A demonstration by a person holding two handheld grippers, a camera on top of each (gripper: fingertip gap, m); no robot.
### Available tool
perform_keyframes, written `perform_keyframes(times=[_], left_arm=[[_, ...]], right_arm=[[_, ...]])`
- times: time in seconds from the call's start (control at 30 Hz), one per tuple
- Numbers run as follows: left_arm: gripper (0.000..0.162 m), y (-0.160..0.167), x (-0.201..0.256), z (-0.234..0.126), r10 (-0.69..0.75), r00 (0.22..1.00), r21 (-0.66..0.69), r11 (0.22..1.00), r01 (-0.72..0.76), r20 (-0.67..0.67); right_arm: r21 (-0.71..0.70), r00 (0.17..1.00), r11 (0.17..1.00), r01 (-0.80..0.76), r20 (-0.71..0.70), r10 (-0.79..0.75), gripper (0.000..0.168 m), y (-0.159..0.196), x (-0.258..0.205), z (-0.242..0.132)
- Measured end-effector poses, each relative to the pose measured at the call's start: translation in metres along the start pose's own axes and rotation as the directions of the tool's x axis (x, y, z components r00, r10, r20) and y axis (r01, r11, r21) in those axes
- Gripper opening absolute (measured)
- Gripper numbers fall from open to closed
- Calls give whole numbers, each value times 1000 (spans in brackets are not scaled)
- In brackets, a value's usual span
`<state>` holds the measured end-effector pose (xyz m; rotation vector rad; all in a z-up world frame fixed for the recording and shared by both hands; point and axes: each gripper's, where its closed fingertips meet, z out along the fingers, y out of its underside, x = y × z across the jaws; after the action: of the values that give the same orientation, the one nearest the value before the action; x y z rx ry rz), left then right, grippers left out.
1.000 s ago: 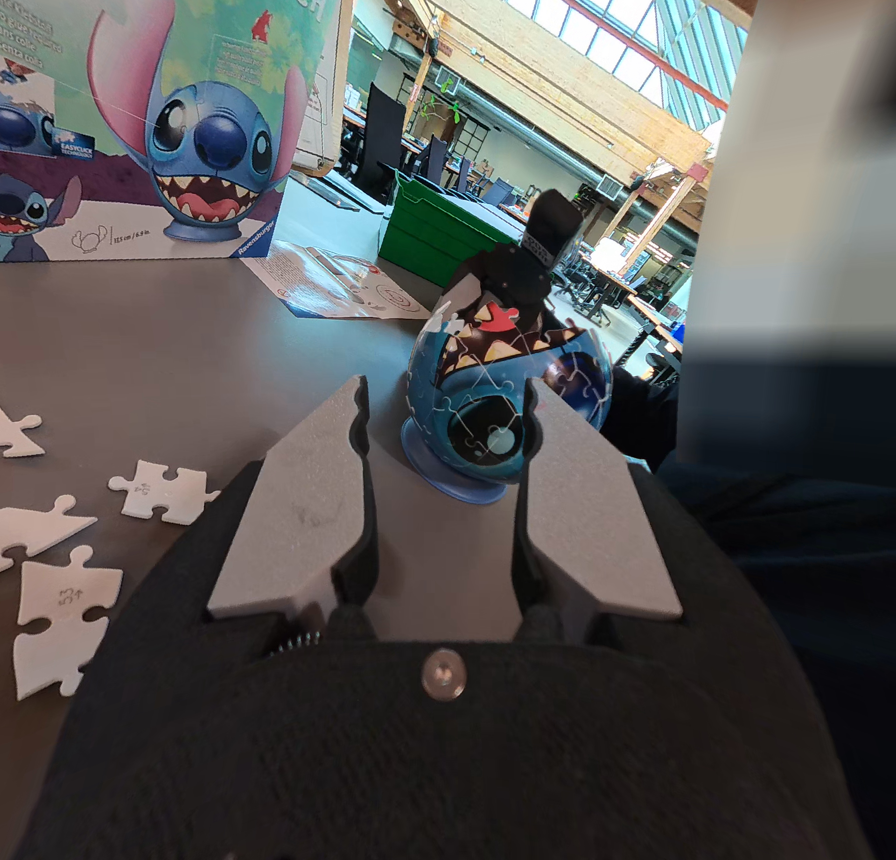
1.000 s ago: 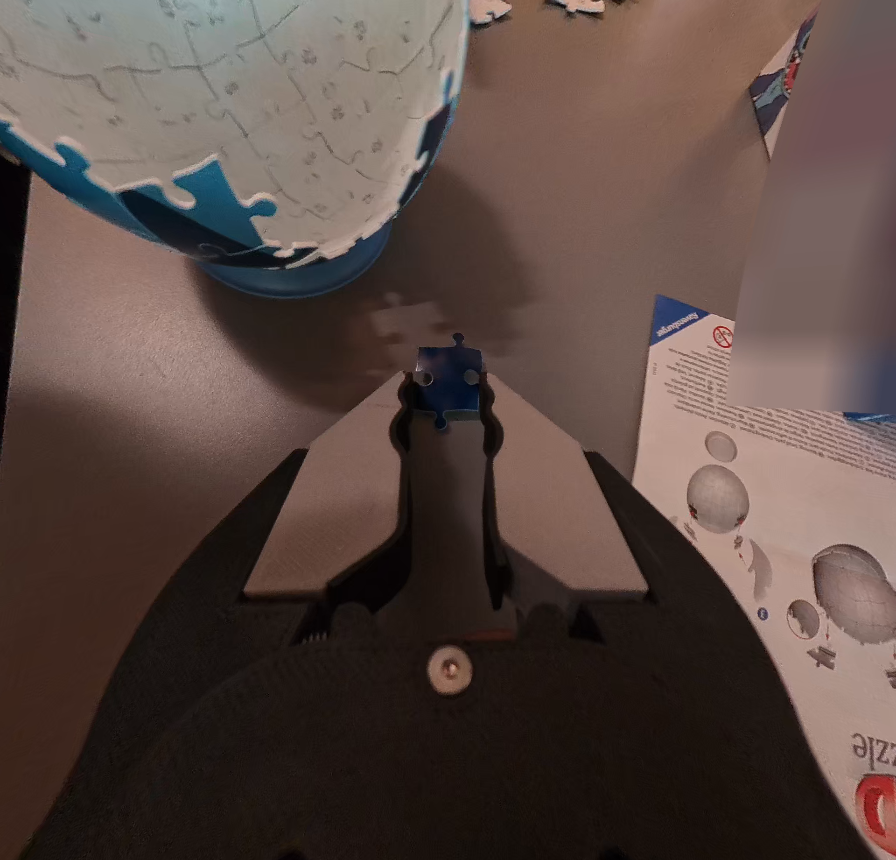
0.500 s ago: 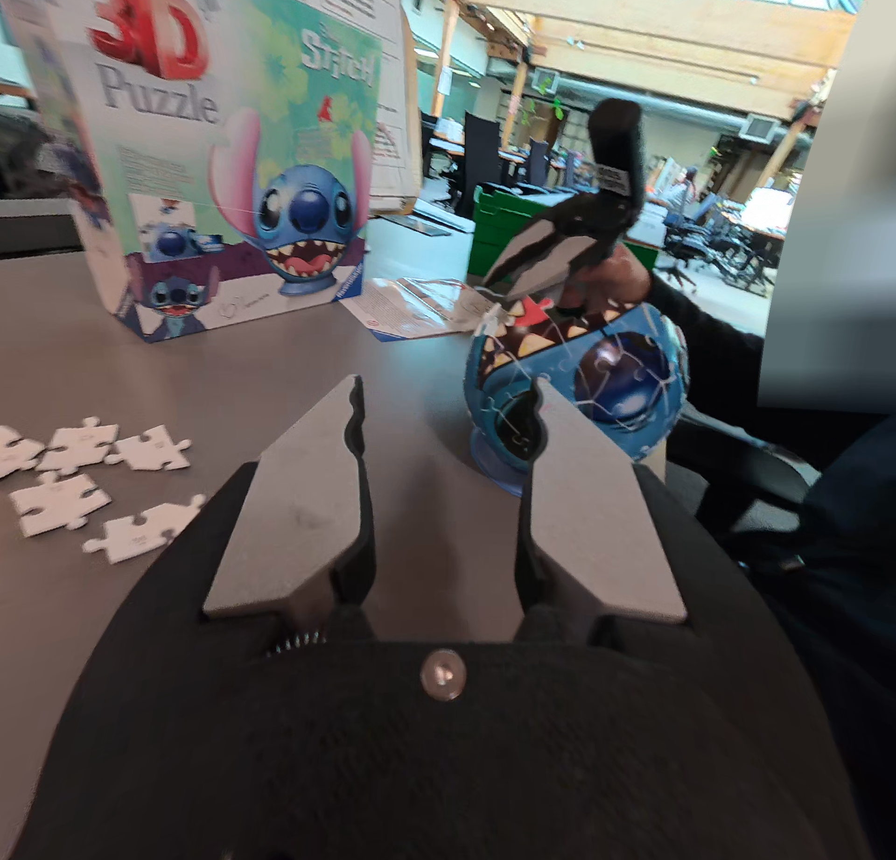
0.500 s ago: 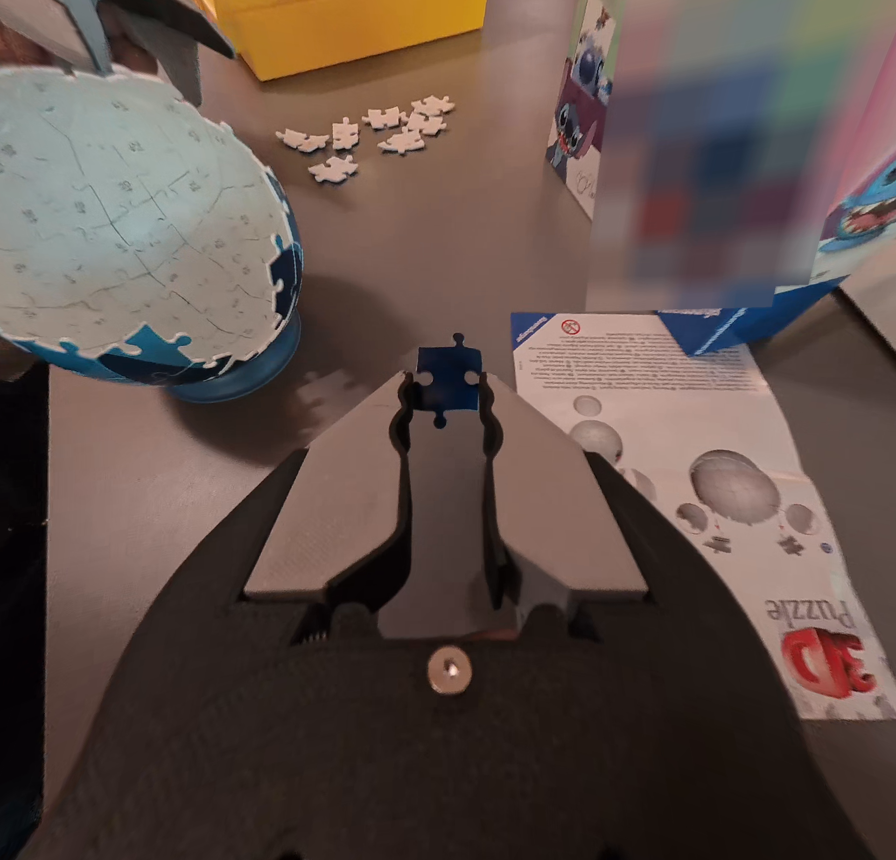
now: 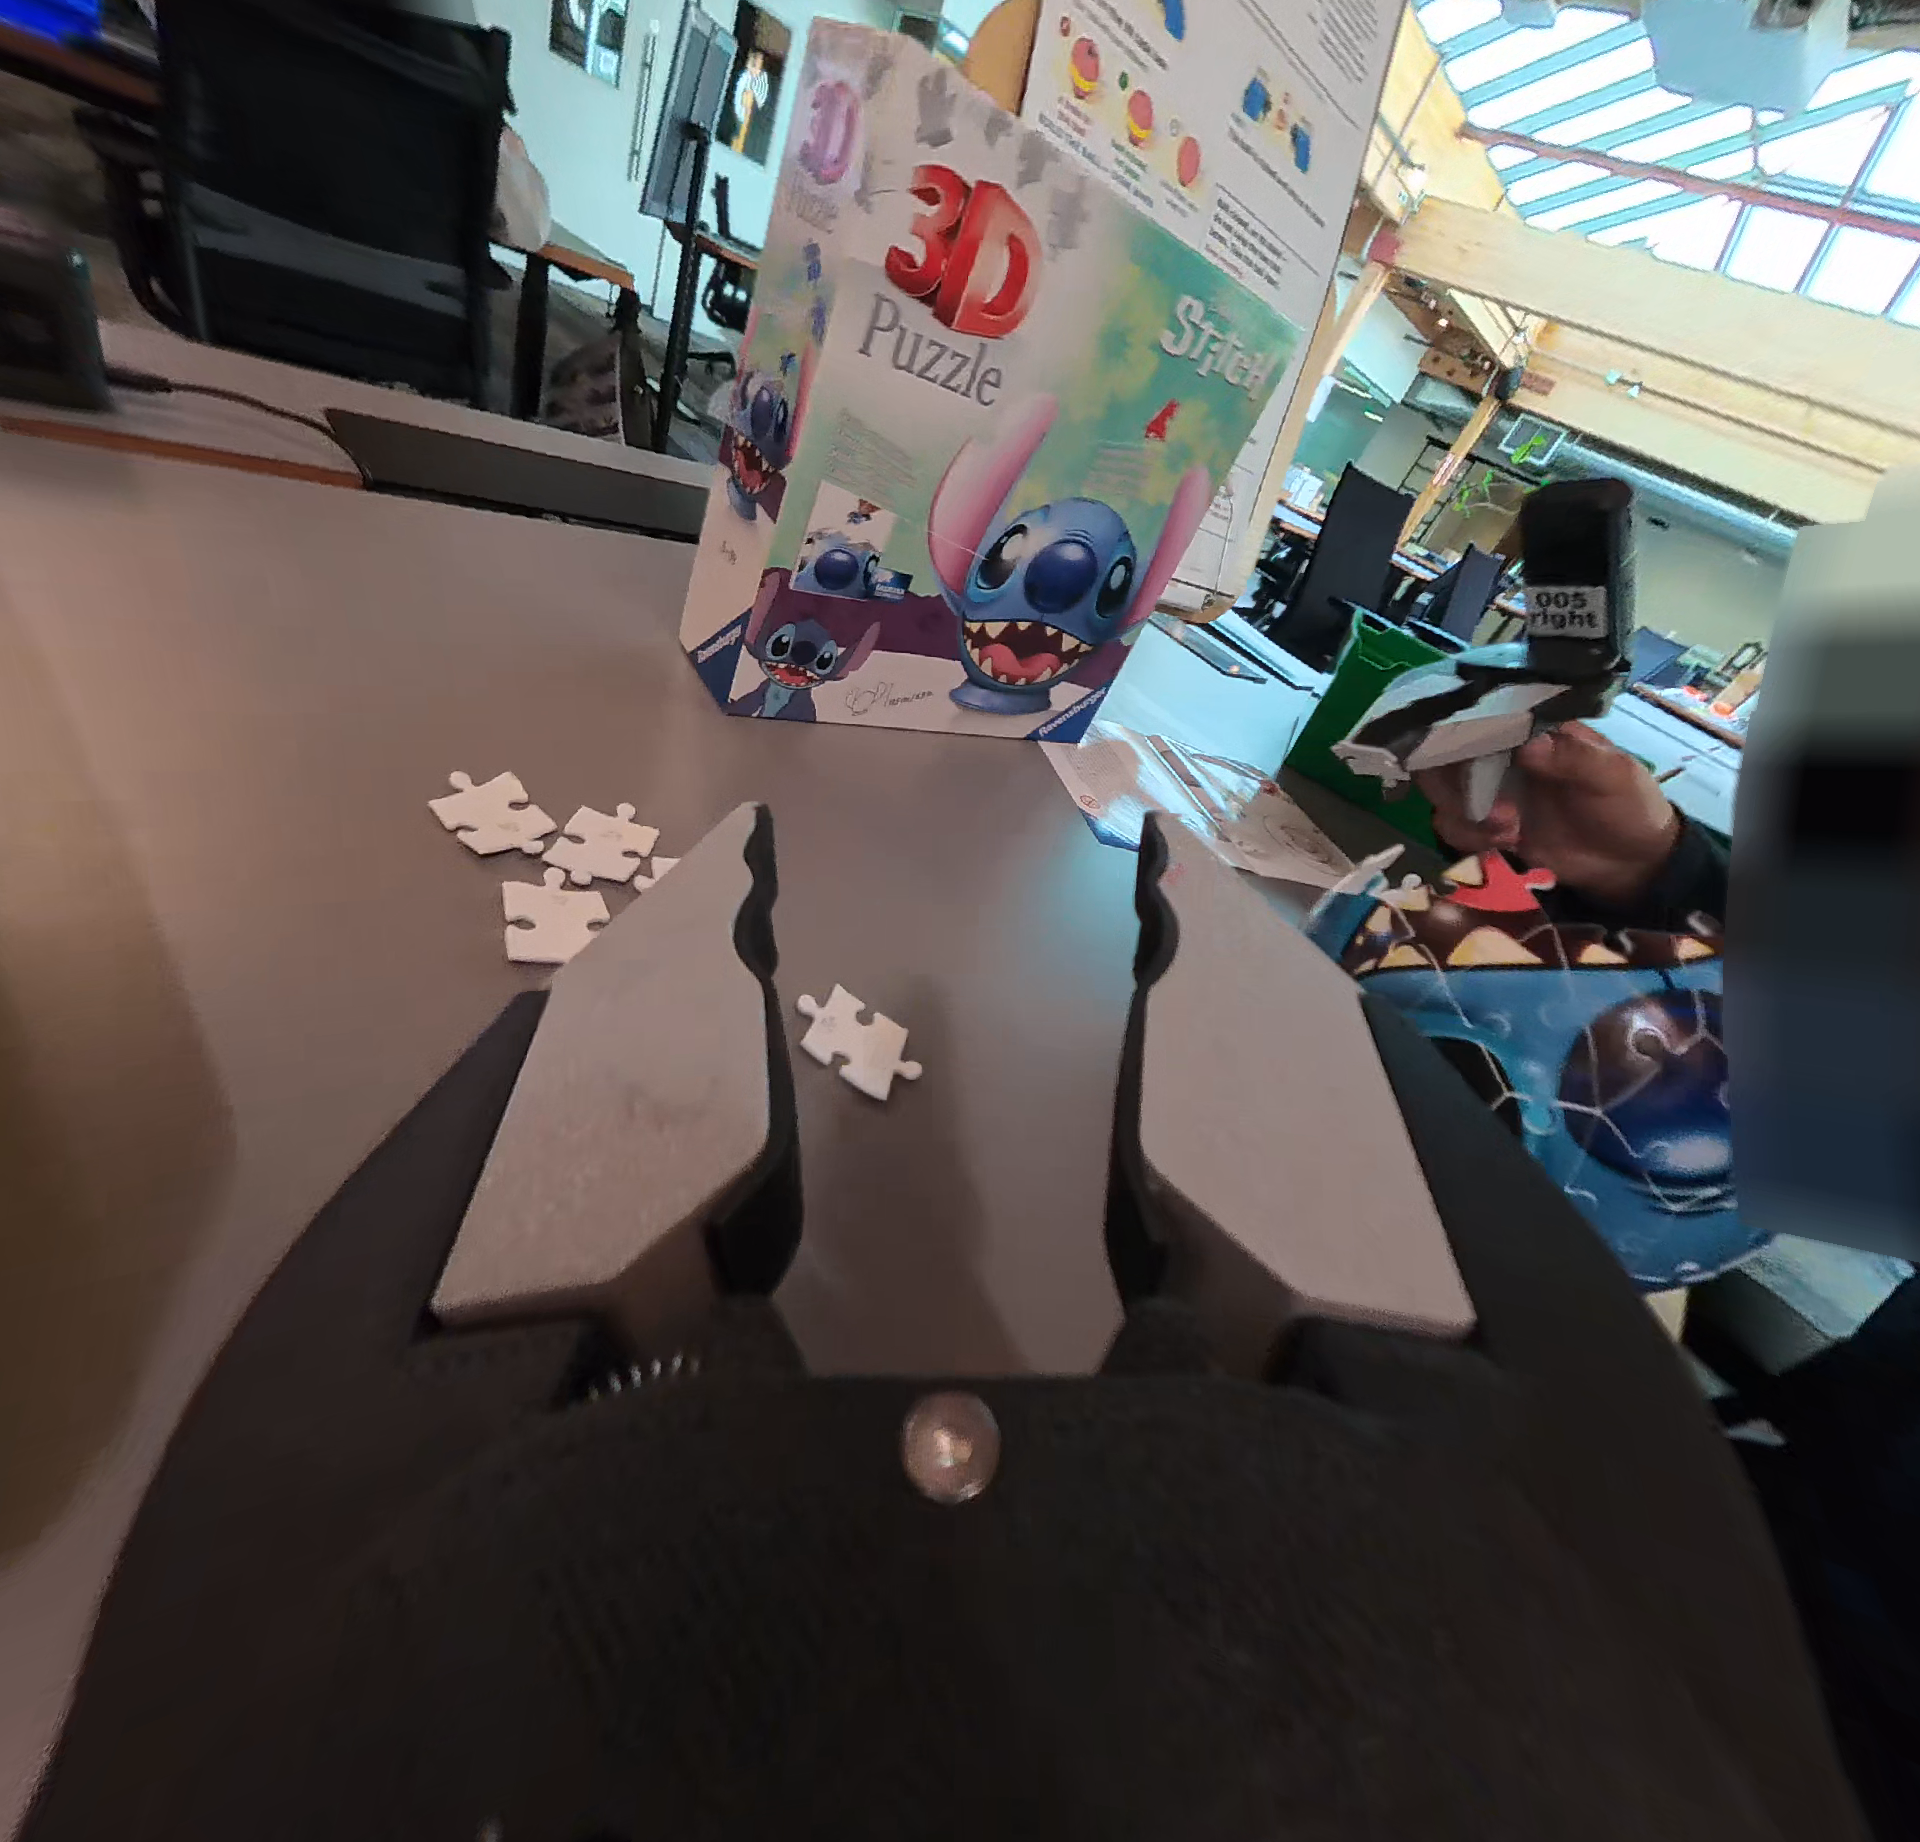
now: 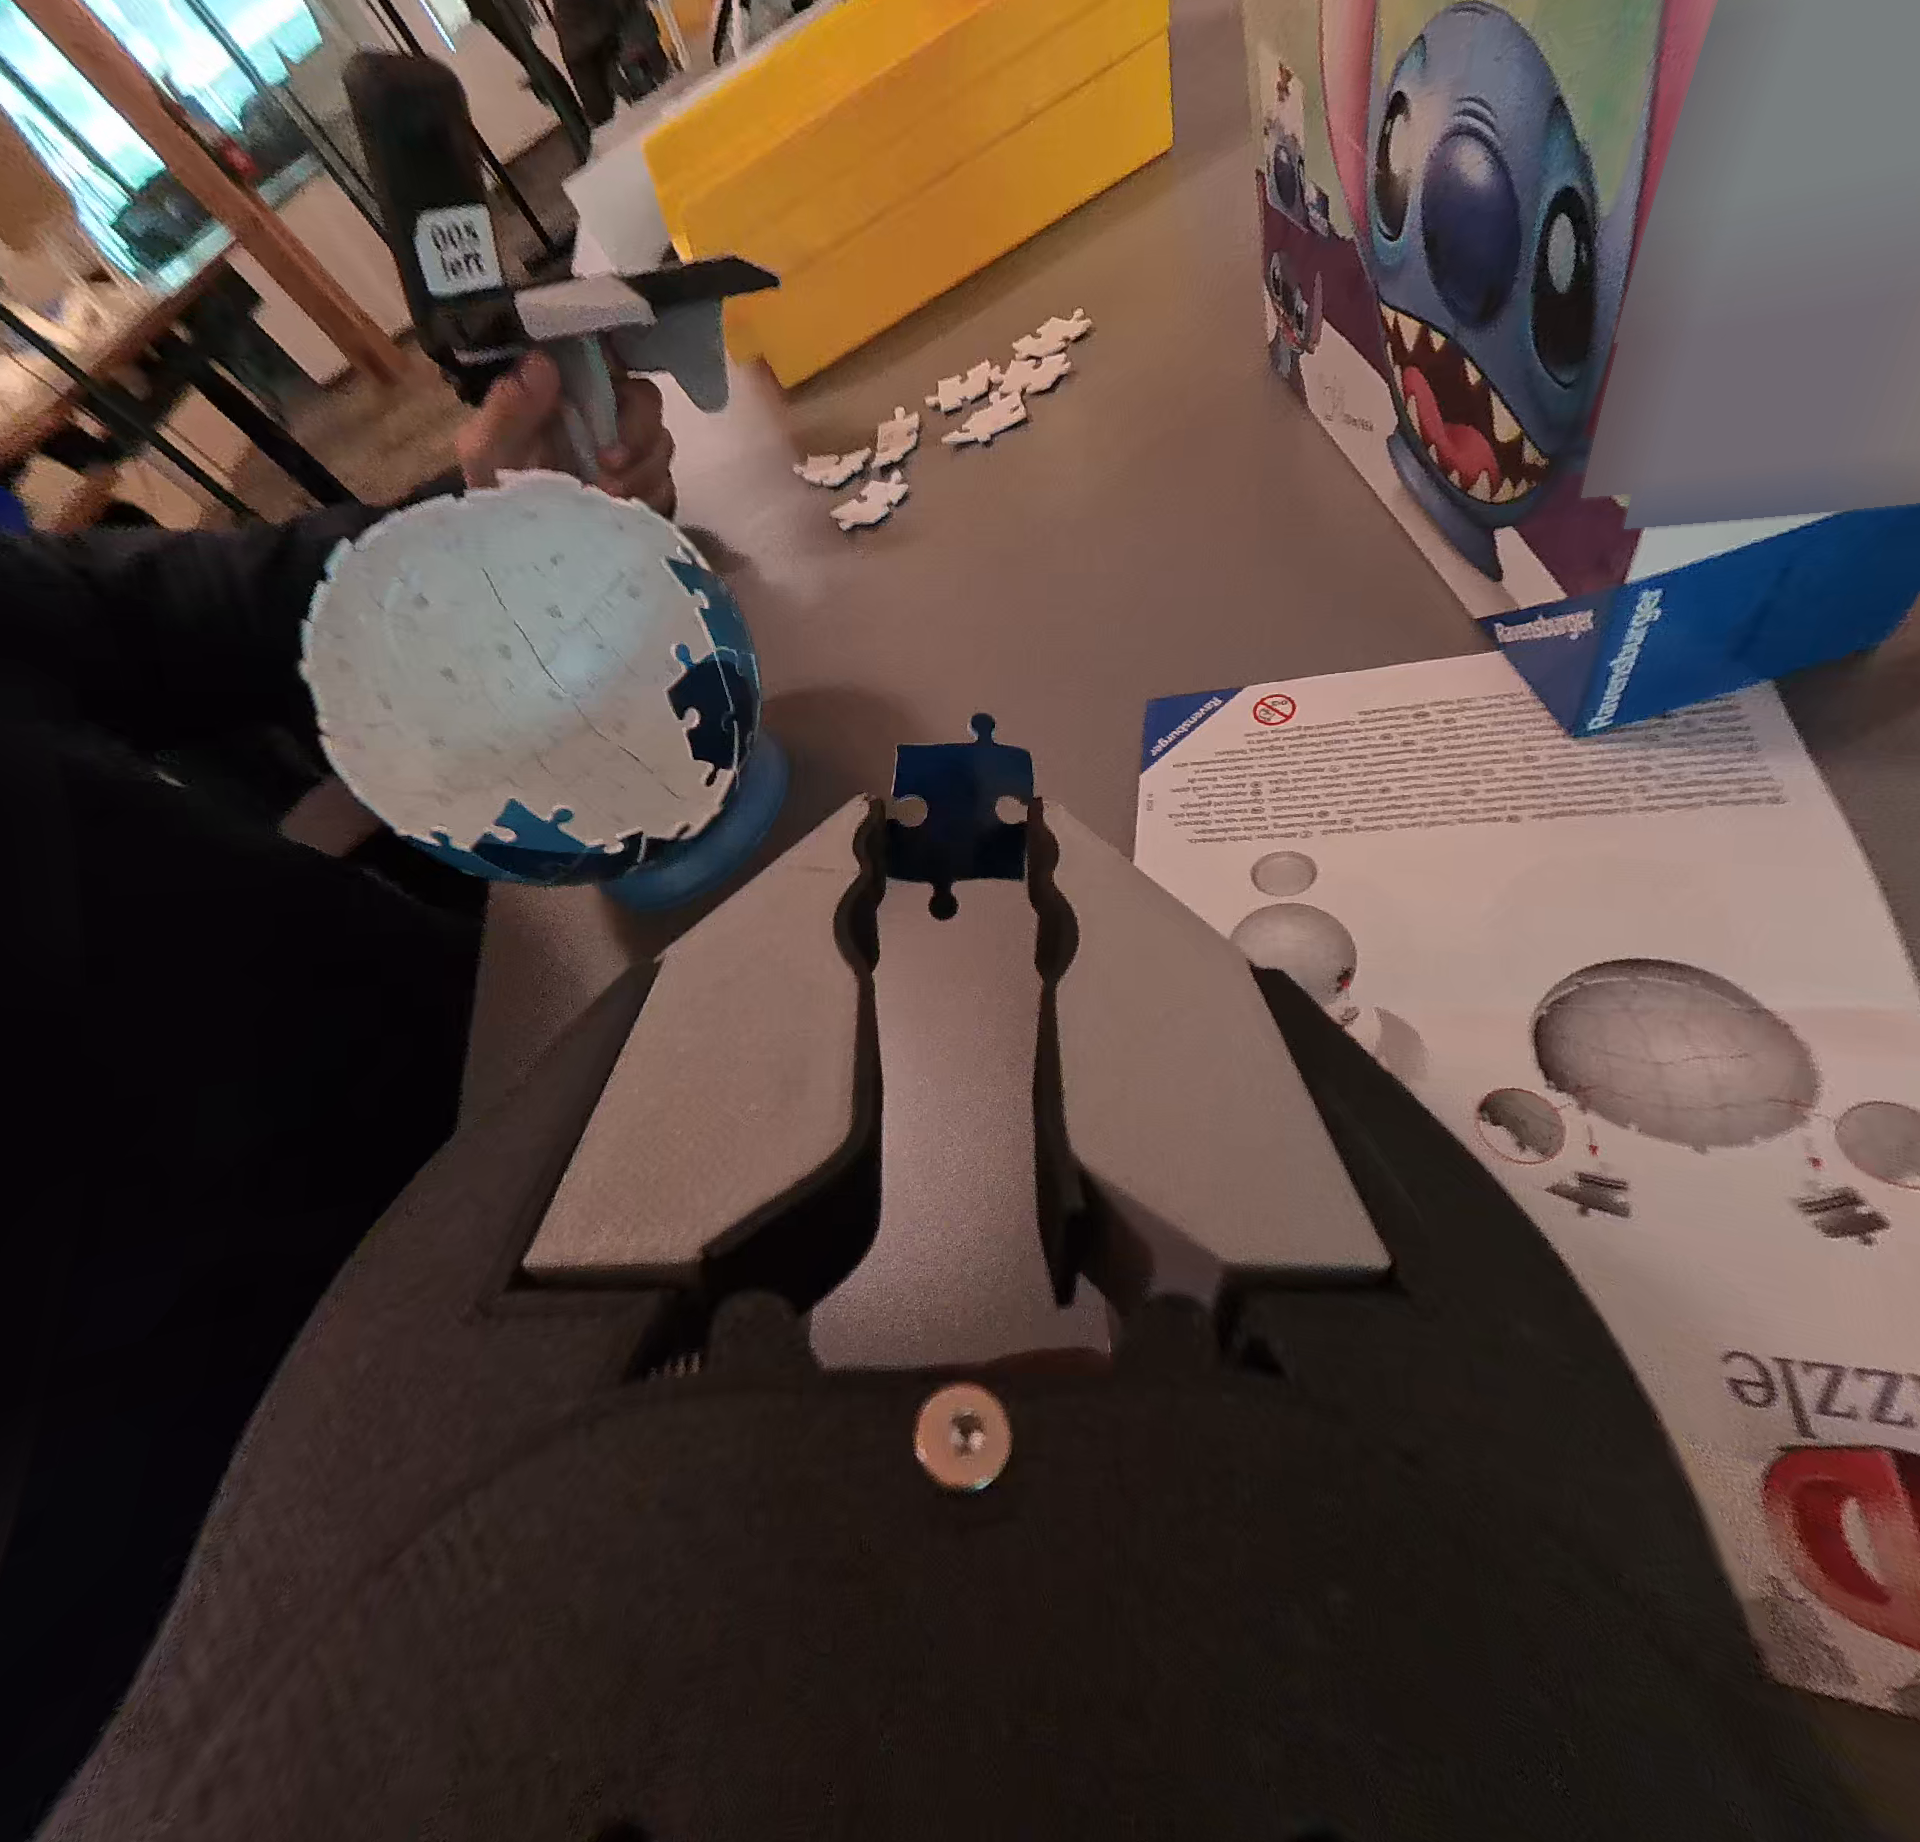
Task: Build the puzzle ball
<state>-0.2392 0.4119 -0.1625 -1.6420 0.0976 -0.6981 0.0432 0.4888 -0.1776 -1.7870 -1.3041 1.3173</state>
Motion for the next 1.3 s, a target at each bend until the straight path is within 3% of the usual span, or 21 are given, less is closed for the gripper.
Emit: perform_keyframes(times=[0.17, 0.37, 0.47, 0.57, 0.63, 0.77, 0.87, 0.93, 1.0, 1.1, 1.13, 1.3], left_arm=[[65, 3, 1, 2, -2, 1000, -23, 1000, 2, -7], [65, 8, 5, 6, -33, 997, -64, 998, 29, -65], [52, 1, 15, 1, 44, 994, -16, 999, -45, -99], [39, 0, 25, -6, 259, 961, -62, 962, -266, -93], [40, -18, 38, -9, 403, 910, -62, 910, -410, -97], [28, -59, 82, 4, 568, 788, -48, 803, -594, -236], [25, -55, 111, 31, 634, 662, -107, 685, -721, -399], [28, -34, 116, 55, 664, 567, -193, 551, -812, -488], [31, -12, 110, 81, 720, 441, -243, 368, -897, -536], [26, 9, 104, 106, 756, 280, -240, 166, -956, -592], [24, 10, 105, 112, 761, 251, -222, 143, -964, -598], [29, 16, 127, 131, 735, 204, -103, 180, -978, -647]], right_arm=[[14, 987, 996, -92, 131, 90, 23, 4, -9, 8], [-72, 989, 997, -31, 141, 41, 23, 24, -12, 25], [-85, 988, 996, -26, 153, 39, 24, 27, -14, 32], [-69, 984, 997, -16, 175, 28, 23, 21, -20, 36], [-54, 984, 998, -8, 176, 18, 23, 14, -24, 37], [-22, 982, 1000, -20, 188, 24, 23, -5, -31, 40], [39, 967, 997, -63, 248, 52, 23, -28, -44, 44], [75, 959, 993, -87, 277, 63, 23, -41, -51, 48], [96, 951, 989, -112, 299, 79, 23, -50, -55, 52], [103, 940, 986, -132, 328, 92, 23, -56, -60, 57], [102, 939, 986, -135, 330, 95, 23, -57, -60, 58], [86, 922, 981, -175, 363, 133, 23, -55, -59, 62]])
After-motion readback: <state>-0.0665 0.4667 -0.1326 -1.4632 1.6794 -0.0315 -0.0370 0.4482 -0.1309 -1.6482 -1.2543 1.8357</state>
